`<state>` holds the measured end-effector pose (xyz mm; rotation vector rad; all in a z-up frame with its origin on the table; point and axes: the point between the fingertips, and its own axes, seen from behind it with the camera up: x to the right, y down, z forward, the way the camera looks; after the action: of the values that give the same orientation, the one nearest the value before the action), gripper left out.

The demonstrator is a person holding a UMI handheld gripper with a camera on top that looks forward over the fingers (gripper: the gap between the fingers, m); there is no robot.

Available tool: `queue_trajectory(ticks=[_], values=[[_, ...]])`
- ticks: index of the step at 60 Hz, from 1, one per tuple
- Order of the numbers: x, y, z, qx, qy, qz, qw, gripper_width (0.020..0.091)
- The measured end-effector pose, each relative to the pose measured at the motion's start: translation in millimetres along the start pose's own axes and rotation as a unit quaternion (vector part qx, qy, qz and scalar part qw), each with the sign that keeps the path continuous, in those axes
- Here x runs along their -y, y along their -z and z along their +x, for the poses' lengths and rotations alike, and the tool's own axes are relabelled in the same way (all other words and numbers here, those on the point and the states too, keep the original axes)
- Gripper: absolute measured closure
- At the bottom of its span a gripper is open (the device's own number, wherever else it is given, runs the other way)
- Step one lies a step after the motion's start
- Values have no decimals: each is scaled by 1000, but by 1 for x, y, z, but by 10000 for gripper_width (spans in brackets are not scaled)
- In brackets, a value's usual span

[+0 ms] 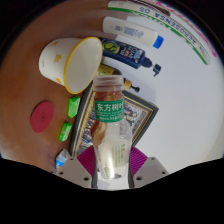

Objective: Pour water

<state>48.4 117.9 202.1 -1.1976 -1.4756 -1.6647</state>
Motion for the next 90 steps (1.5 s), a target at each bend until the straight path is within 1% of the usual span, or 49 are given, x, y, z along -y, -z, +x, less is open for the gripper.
queue_trajectory(ticks=[10,18,25,31,36,41,48,56,57,58,62,65,68,73,81,84,85,90], values=[[6,1,5,-2,66,-8,998,691],[0,2,6,7,60,-15,998,690],[-12,6,7,27,-18,-25,999,691],[-22,12,12,59,-158,-27,985,690],[-27,20,12,92,-312,-31,945,692],[-29,28,13,125,-451,-22,883,693],[-14,31,2,169,-608,9,776,690],[14,22,-31,220,-729,22,648,689],[19,24,-33,219,-740,18,636,688],[19,21,-38,222,-748,24,625,688],[32,15,-58,239,-769,31,592,689],[42,11,-72,246,-783,29,571,687],[53,9,-83,255,-792,35,554,687],[62,5,-99,260,-796,39,545,685],[73,5,-128,271,-804,24,528,676],[75,9,-139,281,-803,12,526,652],[75,7,-137,270,-807,19,525,651],[75,10,-139,256,-804,23,536,607]])
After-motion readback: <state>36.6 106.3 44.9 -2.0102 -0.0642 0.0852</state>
